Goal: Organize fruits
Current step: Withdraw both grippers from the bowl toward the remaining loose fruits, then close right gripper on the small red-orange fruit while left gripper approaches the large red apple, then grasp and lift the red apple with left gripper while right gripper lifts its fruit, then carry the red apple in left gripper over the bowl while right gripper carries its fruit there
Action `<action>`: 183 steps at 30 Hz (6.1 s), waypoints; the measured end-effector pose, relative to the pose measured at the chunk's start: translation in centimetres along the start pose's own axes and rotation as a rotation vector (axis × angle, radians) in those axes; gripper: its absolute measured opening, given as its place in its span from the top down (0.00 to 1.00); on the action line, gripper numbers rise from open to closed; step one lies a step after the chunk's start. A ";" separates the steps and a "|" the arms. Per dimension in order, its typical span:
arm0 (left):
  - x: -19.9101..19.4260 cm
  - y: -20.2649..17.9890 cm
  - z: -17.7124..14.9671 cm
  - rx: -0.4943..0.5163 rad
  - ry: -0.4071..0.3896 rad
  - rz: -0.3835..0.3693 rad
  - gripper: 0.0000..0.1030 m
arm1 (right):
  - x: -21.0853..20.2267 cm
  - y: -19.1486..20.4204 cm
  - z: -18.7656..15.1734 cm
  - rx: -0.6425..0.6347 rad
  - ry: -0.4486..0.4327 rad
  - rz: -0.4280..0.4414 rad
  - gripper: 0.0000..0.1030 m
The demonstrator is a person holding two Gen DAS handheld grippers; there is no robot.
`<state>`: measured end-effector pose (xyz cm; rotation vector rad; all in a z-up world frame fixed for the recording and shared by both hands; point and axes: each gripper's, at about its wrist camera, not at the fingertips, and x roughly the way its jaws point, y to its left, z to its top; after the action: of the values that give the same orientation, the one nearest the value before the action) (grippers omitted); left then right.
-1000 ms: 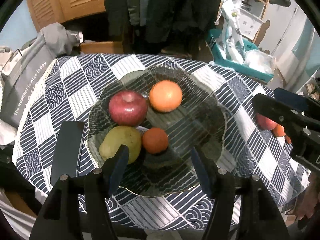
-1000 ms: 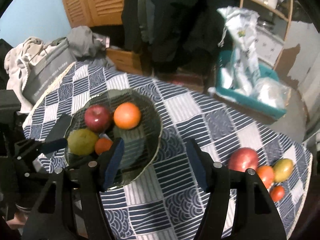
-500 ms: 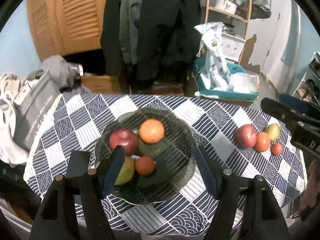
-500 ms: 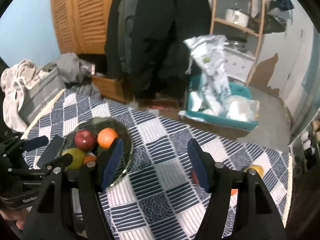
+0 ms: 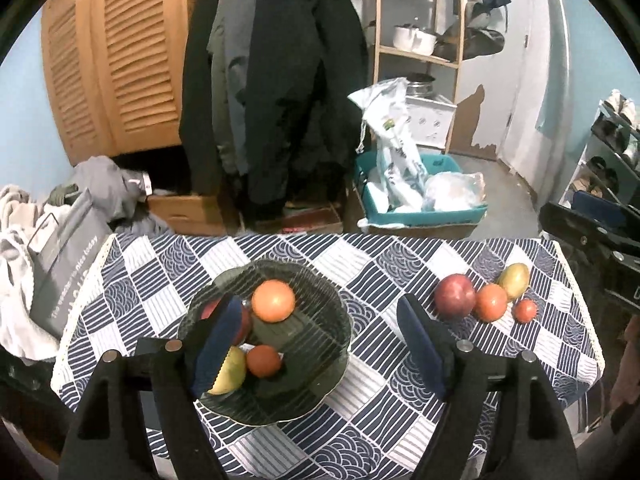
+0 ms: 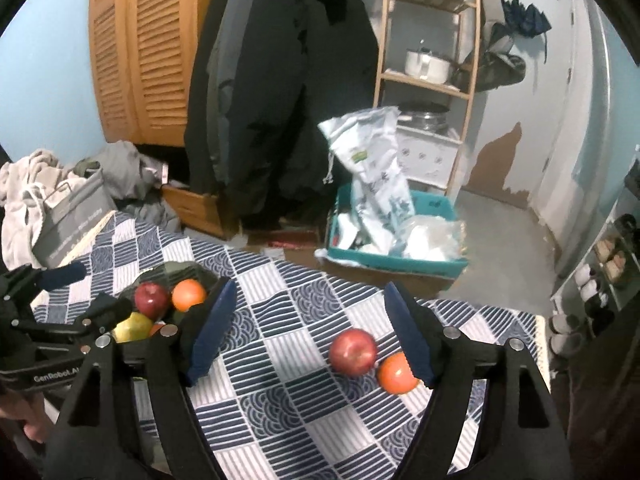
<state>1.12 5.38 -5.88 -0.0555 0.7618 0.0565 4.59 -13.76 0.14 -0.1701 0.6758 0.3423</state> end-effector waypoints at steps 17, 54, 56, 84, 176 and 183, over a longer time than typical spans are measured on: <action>-1.3 -2.9 0.9 0.040 -0.049 -0.023 0.16 | -3.5 -2.8 -1.4 -0.025 -0.079 -0.081 0.16; 3.5 -10.3 0.5 0.131 0.062 -0.071 0.16 | -4.0 -15.1 -5.9 0.154 0.008 -0.240 0.16; 4.4 -10.6 0.3 0.131 0.083 -0.072 0.16 | -3.4 -16.0 -6.4 0.171 0.037 -0.240 0.16; 15.7 -15.0 -2.5 0.180 0.284 -0.066 0.16 | 12.4 -22.6 -15.0 0.345 0.446 -0.191 0.16; 13.2 -15.9 -1.2 0.143 0.223 -0.233 0.27 | 5.4 -17.3 -9.5 0.224 0.263 -0.172 0.55; 10.3 -15.3 -0.3 0.154 0.172 -0.232 0.27 | 3.7 -16.0 -7.8 0.203 0.220 -0.143 0.55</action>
<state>9.44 -9.58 -12.73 -0.0018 0.9246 -0.2304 8.57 -29.73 -7.51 -0.0618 0.9059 0.1167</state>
